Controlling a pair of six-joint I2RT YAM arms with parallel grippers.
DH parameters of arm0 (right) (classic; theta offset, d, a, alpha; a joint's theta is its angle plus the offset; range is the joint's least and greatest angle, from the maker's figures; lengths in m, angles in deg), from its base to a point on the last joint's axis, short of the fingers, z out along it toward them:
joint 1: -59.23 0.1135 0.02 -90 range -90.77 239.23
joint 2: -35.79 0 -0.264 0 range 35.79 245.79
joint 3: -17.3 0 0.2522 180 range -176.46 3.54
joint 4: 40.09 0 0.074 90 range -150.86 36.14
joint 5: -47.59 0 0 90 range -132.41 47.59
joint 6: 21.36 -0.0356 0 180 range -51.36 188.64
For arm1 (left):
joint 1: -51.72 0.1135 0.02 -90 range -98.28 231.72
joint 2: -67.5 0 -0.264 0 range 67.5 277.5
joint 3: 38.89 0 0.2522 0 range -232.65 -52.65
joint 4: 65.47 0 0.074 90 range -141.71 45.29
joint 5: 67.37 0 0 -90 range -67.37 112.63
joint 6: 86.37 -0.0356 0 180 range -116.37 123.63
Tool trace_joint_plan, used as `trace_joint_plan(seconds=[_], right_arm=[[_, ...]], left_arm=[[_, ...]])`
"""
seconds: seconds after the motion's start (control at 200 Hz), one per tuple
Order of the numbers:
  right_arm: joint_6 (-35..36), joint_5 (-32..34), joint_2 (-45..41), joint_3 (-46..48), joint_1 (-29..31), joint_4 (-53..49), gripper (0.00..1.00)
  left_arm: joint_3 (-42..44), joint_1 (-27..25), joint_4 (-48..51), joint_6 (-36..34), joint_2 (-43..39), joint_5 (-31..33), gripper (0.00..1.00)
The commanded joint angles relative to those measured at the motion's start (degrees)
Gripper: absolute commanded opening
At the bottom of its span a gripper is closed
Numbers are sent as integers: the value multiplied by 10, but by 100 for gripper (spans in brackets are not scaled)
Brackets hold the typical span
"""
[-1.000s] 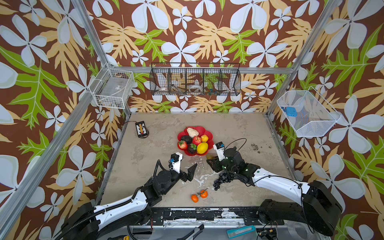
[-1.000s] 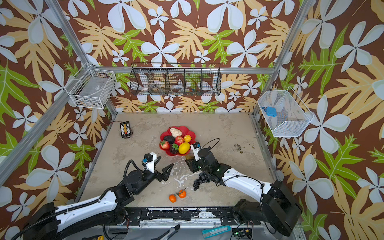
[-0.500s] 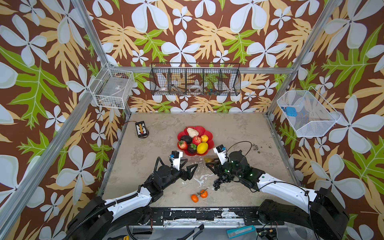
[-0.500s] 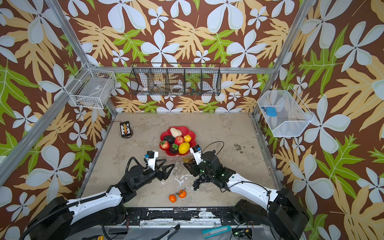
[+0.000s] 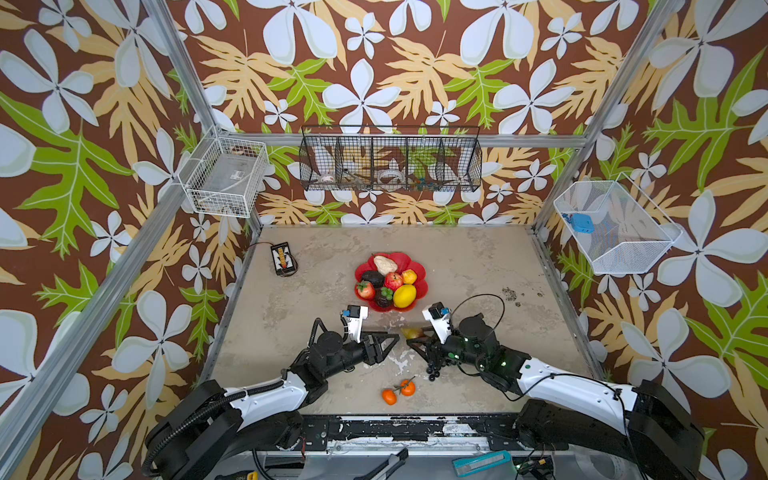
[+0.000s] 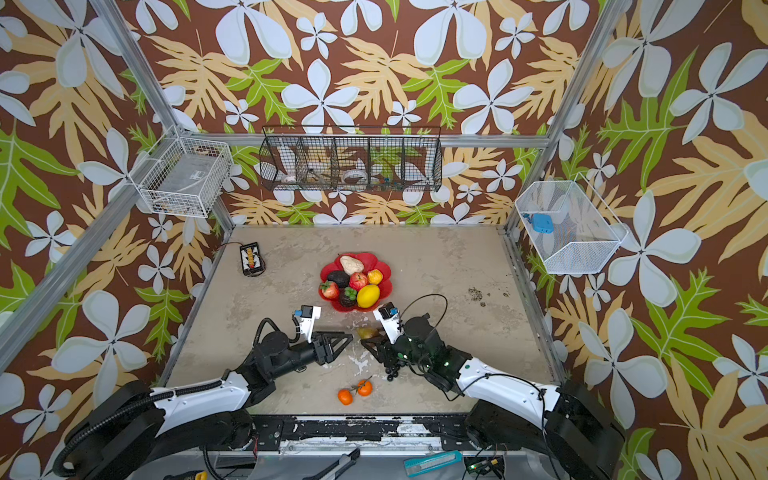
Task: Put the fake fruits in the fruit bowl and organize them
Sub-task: 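Lift the pear with the right gripper while the left gripper moves to it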
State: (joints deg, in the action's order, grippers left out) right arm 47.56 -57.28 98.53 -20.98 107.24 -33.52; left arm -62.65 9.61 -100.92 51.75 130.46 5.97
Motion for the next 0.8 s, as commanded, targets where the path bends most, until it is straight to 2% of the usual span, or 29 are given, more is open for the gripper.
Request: trace_joint_plan(seconds=[0.0, 0.26, 0.796], right_arm=[[-4, 17, -3, 2, 17, 39, 43], [2, 38, -4, 4, 58, 61, 44], [14, 72, 5, -7, 86, 71, 43]], left_arm=[[-2, 1, -10, 40, -13, -6, 65], [-24, 1, 66, 39, -47, 6, 58], [-10, 1, 50, 72, -76, -17, 39]])
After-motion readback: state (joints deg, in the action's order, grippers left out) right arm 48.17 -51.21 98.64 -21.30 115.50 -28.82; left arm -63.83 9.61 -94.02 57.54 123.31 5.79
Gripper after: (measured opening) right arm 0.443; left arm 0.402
